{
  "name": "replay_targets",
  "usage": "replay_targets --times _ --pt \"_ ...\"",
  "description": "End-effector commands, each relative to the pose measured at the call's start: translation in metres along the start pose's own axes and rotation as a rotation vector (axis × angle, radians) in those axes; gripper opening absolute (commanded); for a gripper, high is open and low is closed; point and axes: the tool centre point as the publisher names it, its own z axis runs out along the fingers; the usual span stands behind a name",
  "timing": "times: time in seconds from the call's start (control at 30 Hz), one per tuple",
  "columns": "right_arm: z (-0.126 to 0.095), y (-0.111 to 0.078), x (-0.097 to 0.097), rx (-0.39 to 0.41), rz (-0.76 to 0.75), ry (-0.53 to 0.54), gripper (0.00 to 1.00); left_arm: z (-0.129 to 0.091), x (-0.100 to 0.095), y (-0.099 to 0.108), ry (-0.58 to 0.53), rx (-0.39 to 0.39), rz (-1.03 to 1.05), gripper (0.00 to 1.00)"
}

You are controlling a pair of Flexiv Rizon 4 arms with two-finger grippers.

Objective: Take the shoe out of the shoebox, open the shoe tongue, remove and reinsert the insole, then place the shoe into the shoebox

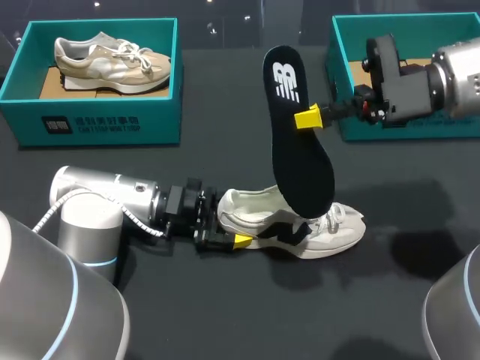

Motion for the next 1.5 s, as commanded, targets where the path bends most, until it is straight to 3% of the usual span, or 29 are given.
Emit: replay_targets --times 0.03,0.5,1.33,1.4,1.43,1.5 --pt "-0.002 -0.005 0.005 -0.024 0.000 -0.012 0.00 0.000 0.000 0.001 -0.001 -0.001 0.000 0.00" --pt "-0.013 -0.015 0.040 -0.104 0.077 -0.051 0.00 0.000 0.000 0.001 -0.001 -0.001 0.000 0.00" --pt "-0.013 -0.015 0.040 -0.104 0.077 -0.051 0.00 0.000 0.000 0.001 -0.005 -0.012 0.004 0.00" --pt "-0.013 -0.015 0.040 -0.104 0.077 -0.051 0.00 -0.002 0.001 0.002 -0.002 -0.025 -0.001 0.56" --pt "-0.013 -0.015 0.040 -0.104 0.077 -0.051 0.00 -0.002 0.001 0.003 -0.004 -0.030 0.001 1.00" --pt "-0.013 -0.015 0.040 -0.104 0.077 -0.051 0.00 -0.004 0.000 0.006 -0.007 -0.036 -0.001 1.00"
